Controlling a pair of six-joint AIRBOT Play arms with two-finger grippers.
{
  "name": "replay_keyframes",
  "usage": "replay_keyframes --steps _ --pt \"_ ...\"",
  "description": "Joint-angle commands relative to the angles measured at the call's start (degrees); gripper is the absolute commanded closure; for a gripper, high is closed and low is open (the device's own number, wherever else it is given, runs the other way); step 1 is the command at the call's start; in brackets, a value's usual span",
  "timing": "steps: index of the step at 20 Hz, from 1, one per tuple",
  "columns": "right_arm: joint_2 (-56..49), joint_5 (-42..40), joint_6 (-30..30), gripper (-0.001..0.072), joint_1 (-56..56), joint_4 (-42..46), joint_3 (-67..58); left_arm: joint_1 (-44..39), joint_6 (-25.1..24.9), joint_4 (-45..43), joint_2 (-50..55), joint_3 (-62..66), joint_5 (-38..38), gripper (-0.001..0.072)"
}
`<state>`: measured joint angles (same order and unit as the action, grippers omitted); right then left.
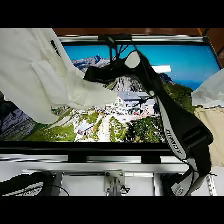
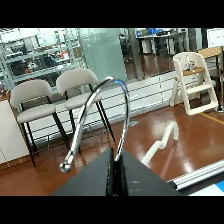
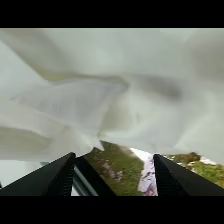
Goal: Fold the shirts.
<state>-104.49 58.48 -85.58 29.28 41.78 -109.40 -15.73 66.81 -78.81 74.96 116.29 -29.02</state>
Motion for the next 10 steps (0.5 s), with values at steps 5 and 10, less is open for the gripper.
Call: replay_keyframes --steps 5,10 --pt "-0.70 -20.52 6.10 0.0100 10.08 -12.74 8.59 0.07 -0.33 0.09 -0.02 0.02 -0.59 0.0660" --pt "-1.38 -25.59 -5.51 0.0117 10.36 0.13 8.59 0.07 -0.33 0.09 -0.17 0.02 -0.46 0.0660"
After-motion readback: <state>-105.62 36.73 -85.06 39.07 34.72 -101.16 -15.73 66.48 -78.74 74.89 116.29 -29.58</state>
